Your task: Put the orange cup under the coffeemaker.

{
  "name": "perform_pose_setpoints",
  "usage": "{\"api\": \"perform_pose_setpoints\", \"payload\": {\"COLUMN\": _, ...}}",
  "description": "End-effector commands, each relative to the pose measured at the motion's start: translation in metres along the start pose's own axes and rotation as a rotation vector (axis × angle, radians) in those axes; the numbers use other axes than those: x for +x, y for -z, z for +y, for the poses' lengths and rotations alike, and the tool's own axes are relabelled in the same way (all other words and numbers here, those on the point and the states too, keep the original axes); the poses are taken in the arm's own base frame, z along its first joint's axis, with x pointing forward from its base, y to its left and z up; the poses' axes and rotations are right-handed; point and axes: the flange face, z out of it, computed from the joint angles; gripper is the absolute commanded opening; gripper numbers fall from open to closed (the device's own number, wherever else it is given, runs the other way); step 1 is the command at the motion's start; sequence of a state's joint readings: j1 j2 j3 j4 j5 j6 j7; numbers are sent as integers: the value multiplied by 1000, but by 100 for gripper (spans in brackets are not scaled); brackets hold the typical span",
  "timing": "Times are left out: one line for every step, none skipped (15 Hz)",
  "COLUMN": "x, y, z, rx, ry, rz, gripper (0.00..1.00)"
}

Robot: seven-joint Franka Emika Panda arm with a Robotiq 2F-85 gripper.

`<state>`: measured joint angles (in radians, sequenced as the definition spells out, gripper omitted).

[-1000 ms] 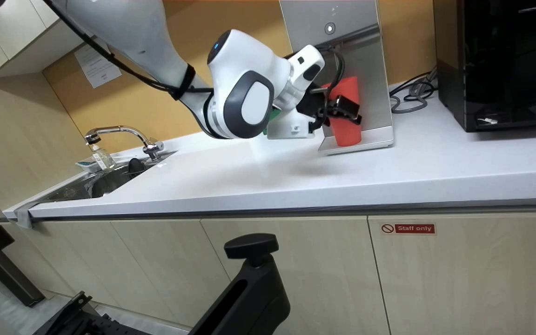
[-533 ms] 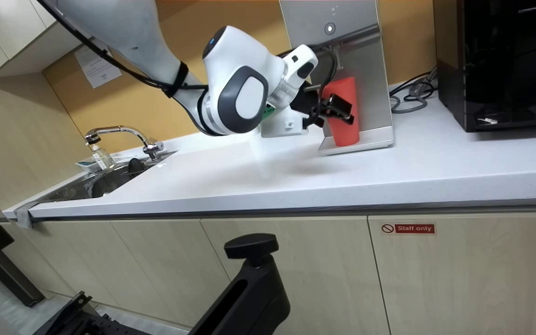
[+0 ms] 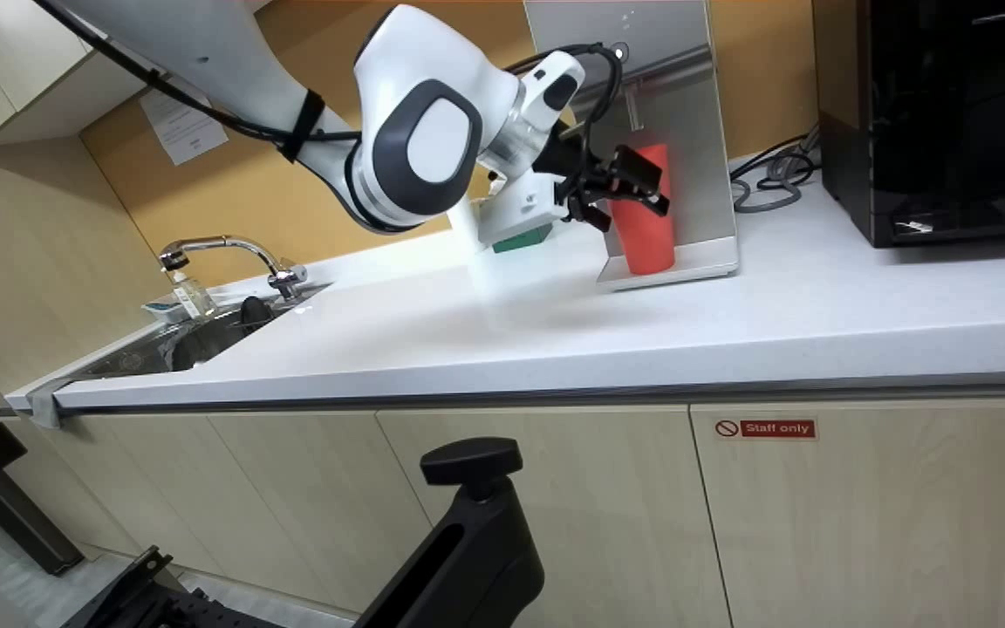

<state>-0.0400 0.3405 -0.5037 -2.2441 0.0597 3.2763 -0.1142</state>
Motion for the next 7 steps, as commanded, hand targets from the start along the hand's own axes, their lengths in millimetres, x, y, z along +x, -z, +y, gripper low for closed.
{"api": "perform_pose_setpoints", "payload": {"x": -5, "y": 26, "z": -16, "rx": 63, "ry": 53, "rz": -117, "gripper": 100}}
{"api": "perform_pose_setpoints", "payload": {"x": -5, "y": 32, "z": -23, "rx": 88, "ry": 72, "rz": -154, "gripper": 100}}
{"api": "perform_pose_setpoints", "payload": {"x": -4, "y": 38, "z": -29, "rx": 109, "ry": 88, "rz": -183, "gripper": 100}}
{"api": "perform_pose_setpoints", "payload": {"x": -2, "y": 45, "z": -35, "rx": 132, "ry": 102, "rz": -202, "gripper": 100}}
{"api": "perform_pose_setpoints", "payload": {"x": 0, "y": 53, "z": -40, "rx": 155, "ry": 117, "rz": -217, "gripper": 100}}
{"api": "perform_pose_setpoints", "payload": {"x": 5, "y": 63, "z": -42, "rx": 166, "ry": 131, "rz": -226, "gripper": 100}}
{"api": "perform_pose_setpoints", "payload": {"x": 6, "y": 70, "z": -46, "rx": 188, "ry": 134, "rz": -249, "gripper": 100}}
